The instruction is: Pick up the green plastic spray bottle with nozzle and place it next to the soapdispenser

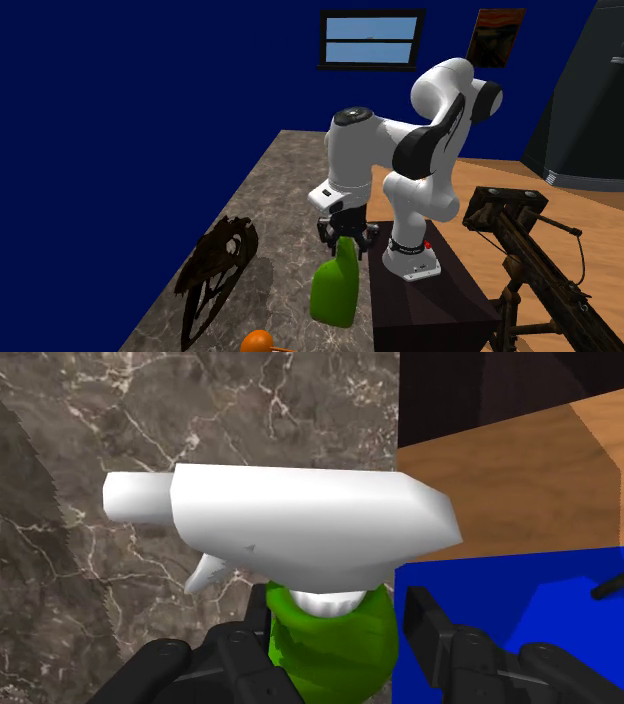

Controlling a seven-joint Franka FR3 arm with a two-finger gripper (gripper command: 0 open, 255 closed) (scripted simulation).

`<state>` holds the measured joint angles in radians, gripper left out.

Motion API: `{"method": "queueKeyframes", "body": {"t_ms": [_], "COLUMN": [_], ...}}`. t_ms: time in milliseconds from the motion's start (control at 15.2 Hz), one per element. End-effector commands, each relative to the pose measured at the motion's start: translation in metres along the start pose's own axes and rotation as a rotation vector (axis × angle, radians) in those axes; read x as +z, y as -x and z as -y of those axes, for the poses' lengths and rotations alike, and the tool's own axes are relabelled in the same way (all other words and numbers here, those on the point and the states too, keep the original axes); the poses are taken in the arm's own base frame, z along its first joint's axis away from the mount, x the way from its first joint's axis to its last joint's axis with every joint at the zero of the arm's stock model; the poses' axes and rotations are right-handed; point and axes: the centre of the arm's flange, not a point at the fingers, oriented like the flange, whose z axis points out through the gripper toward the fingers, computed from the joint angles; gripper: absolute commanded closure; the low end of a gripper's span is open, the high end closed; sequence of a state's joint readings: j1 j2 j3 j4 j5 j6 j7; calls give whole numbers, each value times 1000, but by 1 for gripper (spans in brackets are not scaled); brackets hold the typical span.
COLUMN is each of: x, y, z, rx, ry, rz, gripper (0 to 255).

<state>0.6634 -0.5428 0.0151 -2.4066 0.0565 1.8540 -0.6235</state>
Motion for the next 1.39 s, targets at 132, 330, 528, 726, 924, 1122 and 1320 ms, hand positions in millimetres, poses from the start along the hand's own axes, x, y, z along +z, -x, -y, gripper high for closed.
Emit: {"method": "queueKeyframes", "body": {"t_ms": [132,330,528,726,924,1122,1320], "x": [21,37,52,68,84,100,116], "y": [1,1,1,2,2,2,2], "z": [-2,-2,-3,-4,-4,-5,-6], "rx": [0,0,0,0,0,0,0], "ry": [0,0,0,0,0,0,0], "rz": [-1,-1,-1,-1,-1,-1,-1], "gripper": [255,255,255,255,255,255,255]}}
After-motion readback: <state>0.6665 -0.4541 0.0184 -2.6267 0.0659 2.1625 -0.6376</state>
